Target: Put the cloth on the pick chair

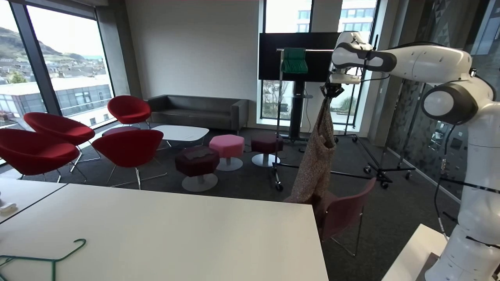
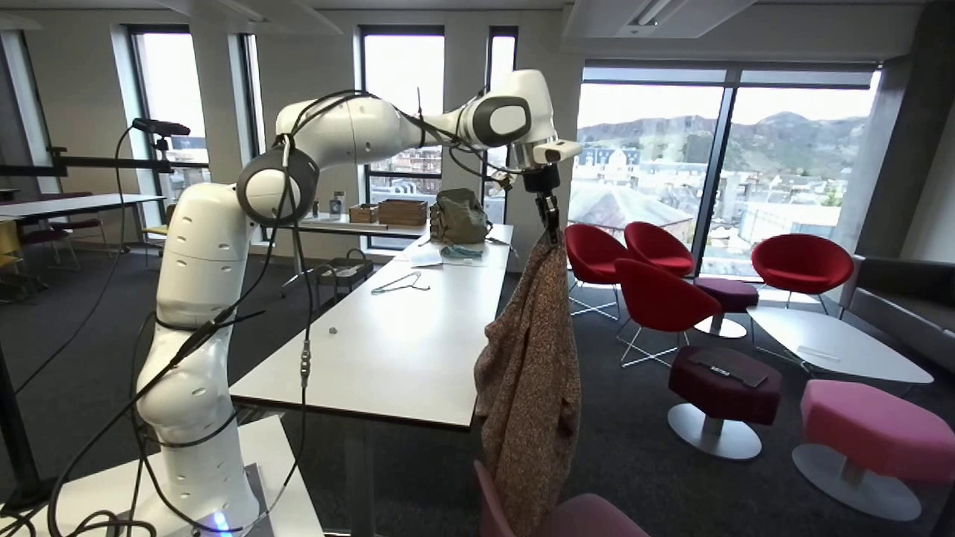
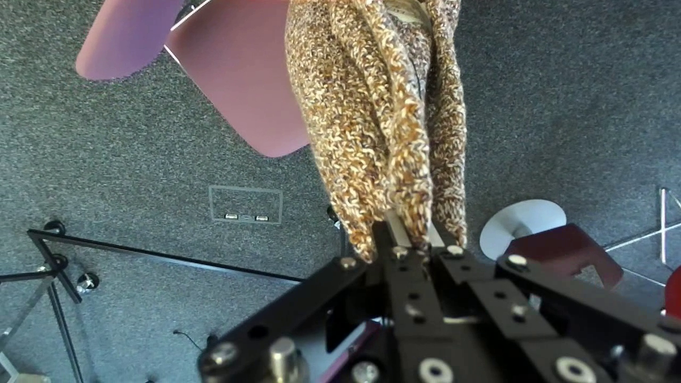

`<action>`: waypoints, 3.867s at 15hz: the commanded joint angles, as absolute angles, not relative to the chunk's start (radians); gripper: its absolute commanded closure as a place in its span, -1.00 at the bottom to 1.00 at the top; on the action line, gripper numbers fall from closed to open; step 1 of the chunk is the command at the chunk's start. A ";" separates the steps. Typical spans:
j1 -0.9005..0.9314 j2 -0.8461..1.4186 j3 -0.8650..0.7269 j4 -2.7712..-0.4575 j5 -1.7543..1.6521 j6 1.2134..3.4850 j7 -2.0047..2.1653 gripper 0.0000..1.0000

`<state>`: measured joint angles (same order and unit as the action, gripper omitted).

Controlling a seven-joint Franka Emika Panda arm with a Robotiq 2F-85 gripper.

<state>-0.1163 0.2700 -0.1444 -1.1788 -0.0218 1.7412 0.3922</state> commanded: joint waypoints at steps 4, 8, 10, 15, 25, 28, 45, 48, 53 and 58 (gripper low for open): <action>-0.215 0.402 -0.173 -0.874 0.080 1.525 0.395 0.97; -0.204 0.383 -0.172 -0.948 0.055 1.562 0.392 0.89; -0.205 0.392 -0.172 -0.942 0.055 1.562 0.392 0.89; -0.256 0.502 -0.174 -0.919 0.096 1.542 0.365 0.97; -0.360 0.669 -0.161 -0.988 0.148 1.565 0.351 0.97; -0.343 0.612 -0.152 -1.094 0.135 1.623 0.284 0.97; -0.276 0.238 -0.246 -1.808 0.019 1.897 0.191 0.97; -0.275 0.139 -0.272 -1.915 -0.023 1.907 0.192 0.97; -0.274 -0.001 -0.274 -2.057 -0.082 1.895 0.203 0.97; -0.262 -0.030 -0.257 -2.178 -0.125 1.831 0.196 0.97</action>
<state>-0.2735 0.0172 -0.2626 -2.0870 -0.0806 1.8632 0.2065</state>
